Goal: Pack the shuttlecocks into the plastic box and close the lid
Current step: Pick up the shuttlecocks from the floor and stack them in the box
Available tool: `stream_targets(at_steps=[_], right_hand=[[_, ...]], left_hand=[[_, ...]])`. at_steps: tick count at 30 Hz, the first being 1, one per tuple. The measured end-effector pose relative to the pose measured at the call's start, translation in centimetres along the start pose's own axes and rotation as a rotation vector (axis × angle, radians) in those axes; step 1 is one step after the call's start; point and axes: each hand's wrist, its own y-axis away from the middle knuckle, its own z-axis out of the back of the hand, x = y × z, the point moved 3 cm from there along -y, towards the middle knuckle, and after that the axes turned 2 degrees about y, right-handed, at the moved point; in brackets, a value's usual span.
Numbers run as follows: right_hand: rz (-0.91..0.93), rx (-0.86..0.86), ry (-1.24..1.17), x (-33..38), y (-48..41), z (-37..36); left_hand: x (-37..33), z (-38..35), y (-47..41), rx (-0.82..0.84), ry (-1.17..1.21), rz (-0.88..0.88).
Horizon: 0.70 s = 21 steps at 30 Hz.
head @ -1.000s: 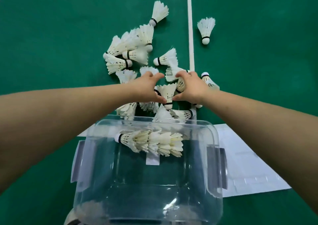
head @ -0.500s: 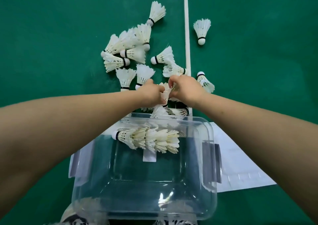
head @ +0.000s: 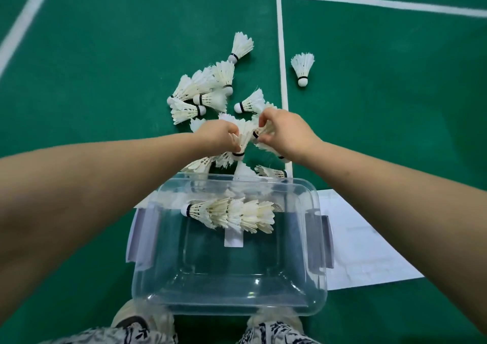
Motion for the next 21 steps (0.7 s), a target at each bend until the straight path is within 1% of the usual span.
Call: stream_targets(at_steps=[3,5,10,12,16,21], right_hand=[[-0.028,-0.012,-0.028,0.1,0.8,0.4],[-0.039,-0.033,-0.067,0.3,1.3,1.0],[-0.017,-0.107,-0.135,1.7,2.7,2.7],[-0.008,-0.126,-0.170,2.4,3.5,3.3],[0.002,-0.140,-0.254,3.5,5.9,3.9],[0.001,-0.150,-0.356,4.7,9.0,4.3]], left_hand=[[0.0,0.2,0.9,0.005,-0.069,-0.031],[-0.2,0.8,1.3,-0.020,-0.141,-0.048],[-0.3,3.7,2.6,-0.061,-0.315,-0.052],[-0.2,4.9,3.6,-0.061,-0.344,-0.066],[-0.6,6.6,7.0,-0.051,-0.451,-0.159],[-0.9,7.2,11.4,-0.110,-0.505,-0.244]])
